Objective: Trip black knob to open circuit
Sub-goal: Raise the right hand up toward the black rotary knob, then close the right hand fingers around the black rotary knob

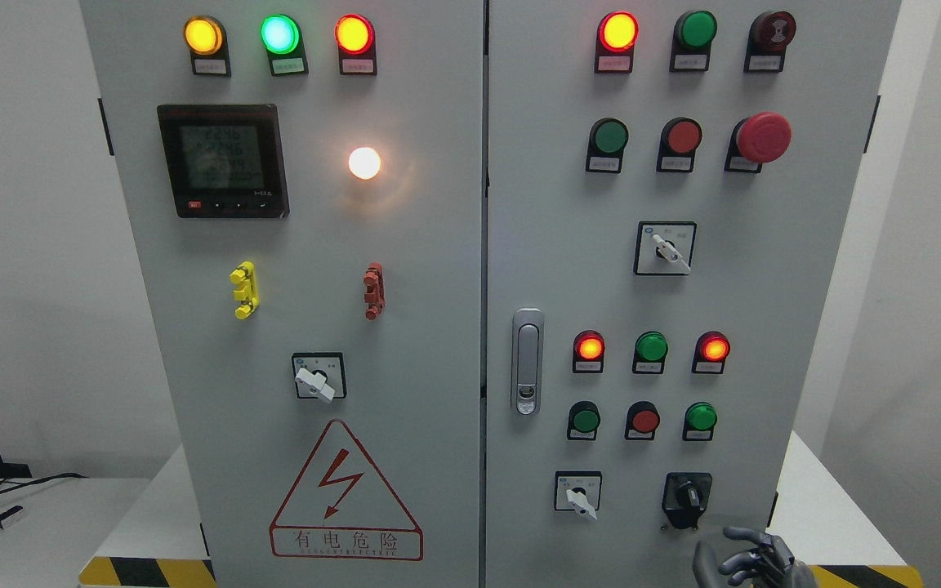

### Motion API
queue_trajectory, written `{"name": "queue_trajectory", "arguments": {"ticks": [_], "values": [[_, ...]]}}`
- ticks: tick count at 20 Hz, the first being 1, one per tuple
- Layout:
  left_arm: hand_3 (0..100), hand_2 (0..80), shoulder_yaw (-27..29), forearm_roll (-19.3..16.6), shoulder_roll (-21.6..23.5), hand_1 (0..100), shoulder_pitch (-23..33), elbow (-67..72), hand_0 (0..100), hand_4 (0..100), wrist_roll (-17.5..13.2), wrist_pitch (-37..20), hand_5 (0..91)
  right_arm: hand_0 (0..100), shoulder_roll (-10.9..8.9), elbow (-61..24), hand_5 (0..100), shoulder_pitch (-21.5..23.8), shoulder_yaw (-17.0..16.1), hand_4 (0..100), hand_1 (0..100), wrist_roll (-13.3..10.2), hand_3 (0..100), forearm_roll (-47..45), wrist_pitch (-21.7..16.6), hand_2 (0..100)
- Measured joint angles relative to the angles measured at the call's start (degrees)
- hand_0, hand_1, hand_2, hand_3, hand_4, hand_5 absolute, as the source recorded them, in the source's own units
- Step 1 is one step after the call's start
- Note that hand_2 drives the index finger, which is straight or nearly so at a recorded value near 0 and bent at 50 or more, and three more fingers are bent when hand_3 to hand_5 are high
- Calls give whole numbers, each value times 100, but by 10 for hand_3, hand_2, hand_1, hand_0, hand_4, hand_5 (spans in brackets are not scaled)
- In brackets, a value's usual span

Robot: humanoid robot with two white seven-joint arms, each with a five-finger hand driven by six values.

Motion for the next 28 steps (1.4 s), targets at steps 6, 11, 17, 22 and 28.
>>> {"name": "queue_trajectory", "arguments": {"ticks": [6,11,17,22,28], "values": [[0,0,0,0,0,389,0,0,120,0,0,0,0,326,41,86,904,-111,25,796,780,-14,751,2,94,445],[0,0,0,0,1,389,0,0,120,0,0,0,0,340,73,153,904,-178,37,793,781,-53,748,5,112,442],[0,0,0,0,1,389,0,1,120,0,0,0,0,353,100,234,904,-258,47,792,786,-56,746,26,127,439],[0,0,0,0,2,389,0,1,120,0,0,0,0,356,115,288,904,-324,53,791,788,-58,746,34,197,438],[0,0,0,0,2,389,0,1,120,0,0,0,0,358,127,326,904,-366,57,793,790,-58,746,37,217,443]]}}
